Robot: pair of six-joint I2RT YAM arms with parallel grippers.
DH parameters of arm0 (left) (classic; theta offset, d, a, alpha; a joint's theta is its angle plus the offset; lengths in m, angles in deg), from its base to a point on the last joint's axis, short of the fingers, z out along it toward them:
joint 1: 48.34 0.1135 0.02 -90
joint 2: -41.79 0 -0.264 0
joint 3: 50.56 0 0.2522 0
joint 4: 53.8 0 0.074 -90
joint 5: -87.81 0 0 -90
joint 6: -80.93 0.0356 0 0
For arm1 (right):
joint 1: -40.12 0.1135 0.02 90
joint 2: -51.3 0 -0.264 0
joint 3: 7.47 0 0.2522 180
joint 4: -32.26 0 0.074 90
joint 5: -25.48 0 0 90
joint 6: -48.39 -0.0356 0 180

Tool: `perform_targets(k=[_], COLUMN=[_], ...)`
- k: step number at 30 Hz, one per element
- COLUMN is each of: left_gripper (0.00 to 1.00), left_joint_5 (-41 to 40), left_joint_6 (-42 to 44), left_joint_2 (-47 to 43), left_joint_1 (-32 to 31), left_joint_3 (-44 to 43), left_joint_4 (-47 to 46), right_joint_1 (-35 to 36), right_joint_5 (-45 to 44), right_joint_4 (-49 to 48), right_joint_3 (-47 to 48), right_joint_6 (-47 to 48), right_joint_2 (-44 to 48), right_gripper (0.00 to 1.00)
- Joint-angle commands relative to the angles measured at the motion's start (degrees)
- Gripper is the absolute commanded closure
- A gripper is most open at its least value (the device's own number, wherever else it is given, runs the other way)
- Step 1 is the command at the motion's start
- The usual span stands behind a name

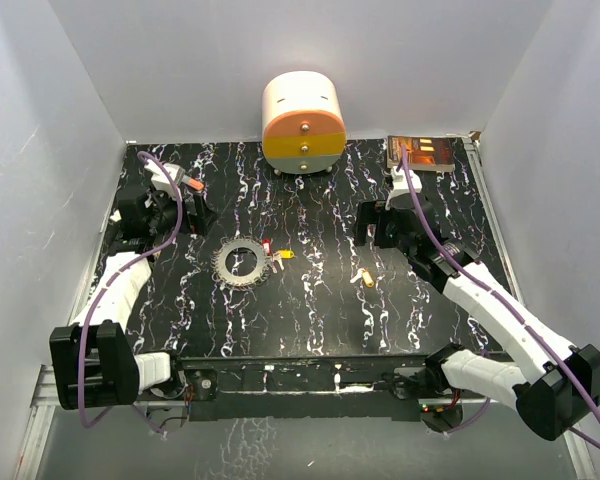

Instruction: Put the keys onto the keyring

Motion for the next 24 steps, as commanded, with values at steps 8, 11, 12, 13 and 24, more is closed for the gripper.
perform_targets(k=[8, 11, 12, 13, 24], left_gripper=[0.03, 0.03, 0.03, 0.03, 0.03], left_joint_5=[1.8, 1.9, 1.9, 1.9, 7.9], left_joint_6=[0.1, 0.1, 0.1, 0.2, 6.1], left_joint_2=[-0.1, -0.1, -0.1, -0.2, 2.5], left_joint_1=[0.3, 0.4, 0.3, 0.4, 0.1], left_joint_3=[0.0, 0.0, 0.0, -0.1, -4.2], left_joint_4=[-0.9, -0.9, -0.8, -0.8, 8.3], right_joint_1=[-0.1, -0.1, -0.1, -0.1, 0.0], right_joint_5=[-1.8, -1.5, -1.0, -0.3, 17.6], right_joint_4=[-3.6, -3.5, -3.3, -3.3, -7.8], right_joint_3=[0.4, 0.5, 0.4, 0.3, -4.5], right_joint_6=[-0.1, 0.2, 0.4, 0.9, 5.1], right_joint_2=[1.5, 1.3, 1.2, 1.0, -0.2], right_gripper=[0.02, 0.02, 0.01, 0.02, 0.08])
